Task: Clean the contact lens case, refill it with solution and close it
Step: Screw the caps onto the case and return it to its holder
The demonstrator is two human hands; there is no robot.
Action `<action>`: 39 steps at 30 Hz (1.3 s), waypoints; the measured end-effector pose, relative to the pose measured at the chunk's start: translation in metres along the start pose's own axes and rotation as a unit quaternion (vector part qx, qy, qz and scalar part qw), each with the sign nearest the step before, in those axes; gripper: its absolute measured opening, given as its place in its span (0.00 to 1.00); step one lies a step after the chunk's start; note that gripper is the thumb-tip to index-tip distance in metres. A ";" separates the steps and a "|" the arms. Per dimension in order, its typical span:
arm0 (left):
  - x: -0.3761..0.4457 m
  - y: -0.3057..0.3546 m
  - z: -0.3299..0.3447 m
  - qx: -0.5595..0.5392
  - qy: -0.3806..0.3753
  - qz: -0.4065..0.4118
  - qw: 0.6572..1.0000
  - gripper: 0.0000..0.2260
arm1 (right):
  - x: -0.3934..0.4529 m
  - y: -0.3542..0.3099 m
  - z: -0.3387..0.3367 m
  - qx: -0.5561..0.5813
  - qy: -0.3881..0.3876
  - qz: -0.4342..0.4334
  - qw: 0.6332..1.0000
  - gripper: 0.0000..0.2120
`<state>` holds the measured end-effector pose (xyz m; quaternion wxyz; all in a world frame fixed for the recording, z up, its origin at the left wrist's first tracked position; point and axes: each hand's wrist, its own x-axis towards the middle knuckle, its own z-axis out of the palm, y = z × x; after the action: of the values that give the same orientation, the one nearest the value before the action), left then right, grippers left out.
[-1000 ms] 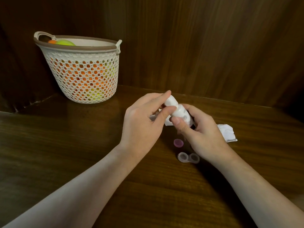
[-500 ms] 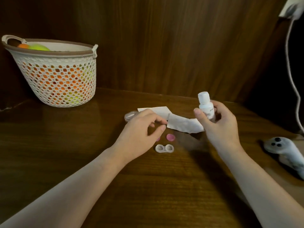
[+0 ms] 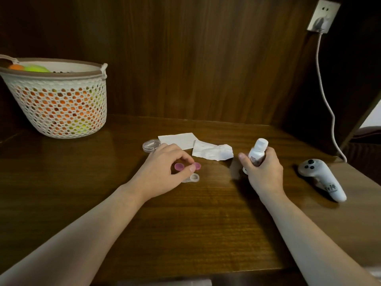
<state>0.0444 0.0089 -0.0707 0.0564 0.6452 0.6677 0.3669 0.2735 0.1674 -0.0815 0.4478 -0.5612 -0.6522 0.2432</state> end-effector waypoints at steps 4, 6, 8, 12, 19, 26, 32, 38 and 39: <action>-0.002 0.001 0.000 0.006 0.002 0.003 1.000 0.08 | -0.004 -0.006 -0.001 0.018 -0.017 0.013 1.000 0.40; -0.002 0.002 -0.001 0.005 0.000 0.001 1.000 0.08 | -0.009 -0.011 -0.007 0.038 0.023 -0.042 0.998 0.41; -0.002 0.000 -0.001 -0.006 0.004 -0.003 1.000 0.09 | -0.014 -0.016 -0.014 -0.001 0.117 -0.223 0.968 0.29; -0.002 -0.008 -0.002 -0.050 0.048 -0.029 0.997 0.08 | -0.015 -0.032 -0.009 0.051 -0.040 -0.429 0.901 0.15; -0.003 -0.019 -0.004 -0.053 0.042 -0.040 0.997 0.06 | 0.010 -0.055 0.035 -0.131 -0.383 -0.336 0.851 0.16; 0.001 -0.026 -0.004 -0.055 0.027 -0.036 0.997 0.05 | 0.018 -0.047 0.051 -0.121 -0.406 -0.334 0.842 0.20; 0.000 -0.026 -0.003 -0.069 0.027 -0.041 0.996 0.05 | 0.019 -0.044 0.055 -0.099 -0.409 -0.321 0.849 0.19; 0.000 -0.023 -0.005 -0.070 0.028 -0.046 0.996 0.06 | 0.015 -0.042 0.051 -0.075 -0.382 -0.305 0.869 0.17; 0.000 -0.022 -0.005 -0.068 0.032 -0.048 0.996 0.06 | 0.013 -0.043 0.049 -0.056 -0.362 -0.311 0.877 0.16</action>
<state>0.0230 0.0092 -0.0793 0.0965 0.5951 0.6728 0.4288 0.2097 0.1784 -0.0660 0.2012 -0.2264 -0.9222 0.2404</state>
